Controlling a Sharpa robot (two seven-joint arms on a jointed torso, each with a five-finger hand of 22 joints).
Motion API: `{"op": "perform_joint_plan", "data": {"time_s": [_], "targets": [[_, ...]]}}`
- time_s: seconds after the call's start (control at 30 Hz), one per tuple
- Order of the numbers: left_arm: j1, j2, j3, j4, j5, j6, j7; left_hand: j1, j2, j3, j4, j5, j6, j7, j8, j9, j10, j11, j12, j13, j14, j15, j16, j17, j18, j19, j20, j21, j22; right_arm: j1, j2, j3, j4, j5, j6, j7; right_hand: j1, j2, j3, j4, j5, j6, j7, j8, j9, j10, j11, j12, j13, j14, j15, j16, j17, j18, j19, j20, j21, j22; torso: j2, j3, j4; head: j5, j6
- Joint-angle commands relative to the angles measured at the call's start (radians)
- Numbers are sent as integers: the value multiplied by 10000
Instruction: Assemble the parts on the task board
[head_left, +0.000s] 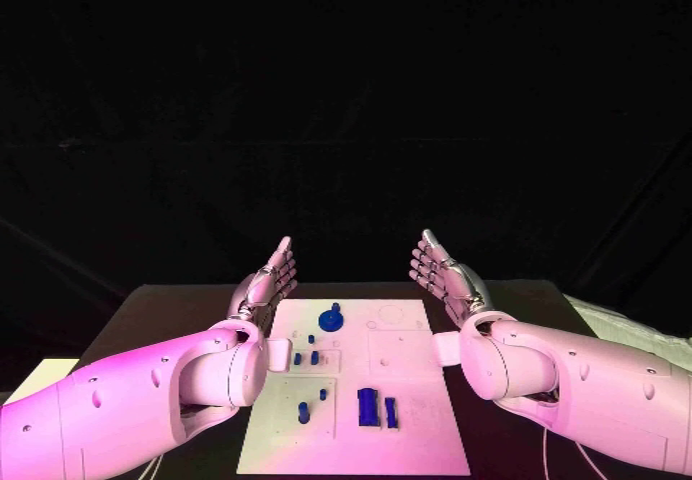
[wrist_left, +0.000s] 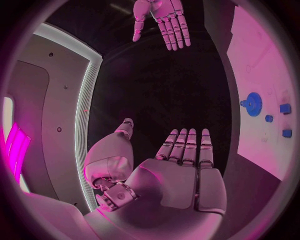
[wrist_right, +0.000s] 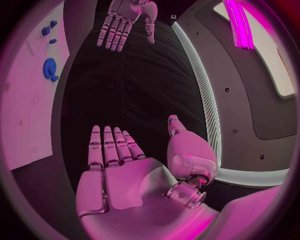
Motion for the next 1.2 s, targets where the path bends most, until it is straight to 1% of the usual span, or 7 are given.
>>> {"op": "perform_joint_plan", "data": {"time_s": [0.03, 0.3, 0.33, 0.4, 0.83, 0.93, 1.2], "targets": [[-14, -13, 14, 96, -223, -866, 584, -1380, 10, -444, 3, -110, -976, -293, -68, -17, -1001, -144, -194, -17, -974, -78, -377, -22, -538, -864, -680, -75, -488, -39, -27, 21, 162, 457, -1113, 568, -1429, 4, -696, 3, -132, -995, -193, -72, -45, -1117, -101, -61, -20, -1152, -39, -68, -95, -575, -1100, -452, -167, -16, -4, 2, -9, 1, 3], [-14, -13, 14, 96, -223, -866, 584, -2264, 10, -719, 3, -110, -1598, -293, -68, -17, -1645, -144, -194, -17, -1594, -78, -377, -22, -538, -1410, -680, -75, -801, -44, -30, 22, 180, 466, -1135, 576, -2309, 4, -696, 3, -132, -1609, -193, -72, -45, -1809, -101, -61, -20, -1868, -39, -68, -95, -575, -1777, -452, -167, -16, -4, 2, -9, 1, 3], [-14, -13, 14, 96, -223, -866, 584, -2374, 10, -1430, 3, -110, -1676, -293, -68, -17, -1725, -144, -194, -17, -1677, -78, -377, -22, -538, -1469, -680, -75, -842, -44, -30, 22, 180, 466, -1135, 576, -2423, 4, -696, 3, -132, -1690, -193, -72, -45, -1901, -101, -61, -20, -1958, -39, -68, -95, -575, -1863, -452, -167, -16, -4, 2, -9, 1, 3], [-14, -13, 14, 96, -223, -866, 584, -2538, 10, -1430, 3, -110, -1793, -293, -68, -17, -1844, -144, -194, -17, -1790, -78, -377, -22, -538, -1581, -680, -75, -1574, -44, -30, 22, 180, 466, -1135, 576, -2578, 4, -696, 3, -132, -1798, -193, -72, -45, -2019, -101, -61, -20, -2087, -39, -68, -95, -575, -1986, -452, -167, -16, -4, 2, -9, 1, 3], [-14, -13, 14, 96, -223, -866, 584, -3300, 10, -1430, 3, -110, -2315, -293, -68, -17, -2408, -144, -194, -17, -2326, -78, -377, -22, -538, -2038, -680, -75, -1574, -44, -30, 22, 180, 466, -1135, 576, -3364, 4, -696, 3, -132, -2345, -193, -72, -45, -2645, -101, -61, -20, -2727, -39, -68, -95, -575, -2583, -452, -167, -16, -4, 2, -9, 1, 3], [-14, -13, 14, 96, -223, -866, 584, -4447, 10, -1430, 3, -110, -3131, -293, -68, -17, -3231, -144, -194, -17, -3135, -78, -377, -22, -538, -2787, -680, -75, -1574, -44, -30, 22, 180, 466, -1135, 576, -4482, 4, -696, 3, -132, -3119, -193, -72, -45, -3510, -101, -61, -20, -3617, -39, -68, -95, -575, -3439, -452, -167, -16, -4, 2, -9, 1, 3], [-14, -13, 14, 96, -223, -866, 584, -4447, 10, -1430, 3, -110, -3131, -293, -68, -17, -3231, -144, -194, -17, -3135, -78, -377, -22, -538, -2787, -680, -75, -1574, -44, -30, 22, 180, 466, -1135, 576, -4482, 4, -696, 3, -132, -3119, -193, -72, -45, -3510, -101, -61, -20, -3617, -39, -68, -95, -575, -3439, -452, -167, -16, -4, 2, -9, 1, 3]]}}
